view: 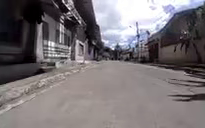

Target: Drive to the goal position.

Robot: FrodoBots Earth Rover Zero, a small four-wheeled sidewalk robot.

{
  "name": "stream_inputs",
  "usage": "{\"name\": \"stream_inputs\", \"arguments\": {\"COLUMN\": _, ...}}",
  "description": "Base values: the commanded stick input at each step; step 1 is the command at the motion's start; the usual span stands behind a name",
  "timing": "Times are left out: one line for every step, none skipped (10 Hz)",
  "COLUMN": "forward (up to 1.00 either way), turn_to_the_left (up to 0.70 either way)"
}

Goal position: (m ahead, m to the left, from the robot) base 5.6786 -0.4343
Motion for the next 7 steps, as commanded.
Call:
{"name": "stream_inputs", "arguments": {"forward": 0.85, "turn_to_the_left": 0.00}}
{"name": "stream_inputs", "arguments": {"forward": 0.85, "turn_to_the_left": 0.00}}
{"name": "stream_inputs", "arguments": {"forward": 0.85, "turn_to_the_left": 0.00}}
{"name": "stream_inputs", "arguments": {"forward": 0.85, "turn_to_the_left": 0.00}}
{"name": "stream_inputs", "arguments": {"forward": 0.85, "turn_to_the_left": 0.00}}
{"name": "stream_inputs", "arguments": {"forward": 0.85, "turn_to_the_left": 0.00}}
{"name": "stream_inputs", "arguments": {"forward": 0.85, "turn_to_the_left": 0.00}}
